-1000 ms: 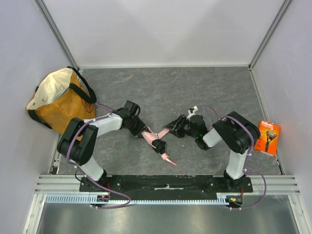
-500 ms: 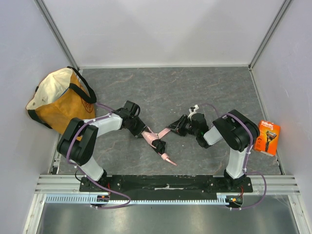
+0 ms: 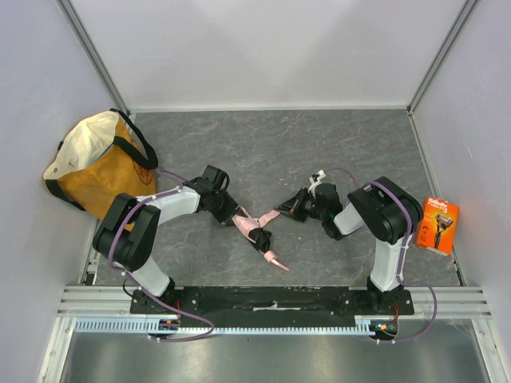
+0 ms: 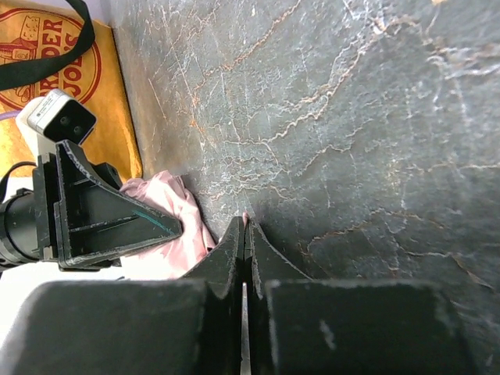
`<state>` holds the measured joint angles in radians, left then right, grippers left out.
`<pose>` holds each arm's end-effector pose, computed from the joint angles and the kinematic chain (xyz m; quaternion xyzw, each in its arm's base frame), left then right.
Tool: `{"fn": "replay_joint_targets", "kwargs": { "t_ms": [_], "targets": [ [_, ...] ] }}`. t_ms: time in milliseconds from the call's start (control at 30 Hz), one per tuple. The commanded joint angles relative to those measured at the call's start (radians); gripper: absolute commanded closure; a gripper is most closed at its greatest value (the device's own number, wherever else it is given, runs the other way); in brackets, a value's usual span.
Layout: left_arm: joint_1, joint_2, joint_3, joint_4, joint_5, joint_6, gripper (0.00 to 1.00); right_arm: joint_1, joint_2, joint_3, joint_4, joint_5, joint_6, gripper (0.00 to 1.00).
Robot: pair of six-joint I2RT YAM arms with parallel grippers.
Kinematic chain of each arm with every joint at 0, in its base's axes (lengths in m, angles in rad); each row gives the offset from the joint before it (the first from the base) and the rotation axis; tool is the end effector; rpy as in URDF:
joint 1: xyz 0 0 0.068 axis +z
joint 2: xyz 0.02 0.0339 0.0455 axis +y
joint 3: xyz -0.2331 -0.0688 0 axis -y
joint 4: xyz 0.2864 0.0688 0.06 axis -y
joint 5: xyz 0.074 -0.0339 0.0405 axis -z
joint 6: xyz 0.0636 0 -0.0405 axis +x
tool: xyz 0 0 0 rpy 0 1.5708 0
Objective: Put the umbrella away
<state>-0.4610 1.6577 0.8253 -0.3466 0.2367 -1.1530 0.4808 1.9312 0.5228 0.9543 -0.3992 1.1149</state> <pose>0.2882 -0.1598 0.0488 -0.3087 0.9241 -0.2197 0.0500 0.2784 0.1731 0.0005 0.1594 0.8226 0.4891 0.2422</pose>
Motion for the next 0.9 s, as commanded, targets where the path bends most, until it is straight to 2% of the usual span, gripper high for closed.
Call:
{"fn": "replay_joint_targets", "kwargs": {
  "t_ms": [0,200,333,400,500,600,700,767,867],
  "targets": [
    [-0.011,0.115,-0.077,-0.176,-0.168,0.084,0.98,-0.011,-0.015,0.016,0.050,-0.046,-0.023,1.00],
    [-0.013,0.143,-0.075,-0.204,-0.158,0.049,0.98,-0.010,-0.176,0.045,-0.038,-0.093,-0.107,1.00],
    [-0.011,0.155,-0.072,-0.219,-0.155,0.032,0.98,0.014,-0.238,0.060,0.004,-0.168,-0.021,1.00],
    [-0.013,0.162,-0.069,-0.230,-0.158,0.021,0.98,0.053,-0.264,0.086,-0.035,-0.182,-0.006,1.00],
    [-0.015,0.172,-0.071,-0.242,-0.148,0.010,0.98,0.134,-0.253,0.097,0.047,-0.185,0.075,1.00],
    [-0.015,0.183,-0.057,-0.275,-0.151,-0.008,0.98,0.203,-0.200,0.132,0.038,-0.176,0.057,1.00],
    [-0.016,0.191,-0.057,-0.287,-0.154,-0.028,0.98,0.257,-0.176,0.144,0.127,-0.162,0.077,1.00],
    [-0.016,0.198,-0.054,-0.293,-0.152,-0.030,0.98,0.292,-0.192,0.170,0.048,-0.142,0.030,1.00],
    [-0.016,0.214,-0.045,-0.293,-0.152,-0.030,0.98,0.321,-0.169,0.183,0.072,-0.151,0.023,1.00]
  ]
}}
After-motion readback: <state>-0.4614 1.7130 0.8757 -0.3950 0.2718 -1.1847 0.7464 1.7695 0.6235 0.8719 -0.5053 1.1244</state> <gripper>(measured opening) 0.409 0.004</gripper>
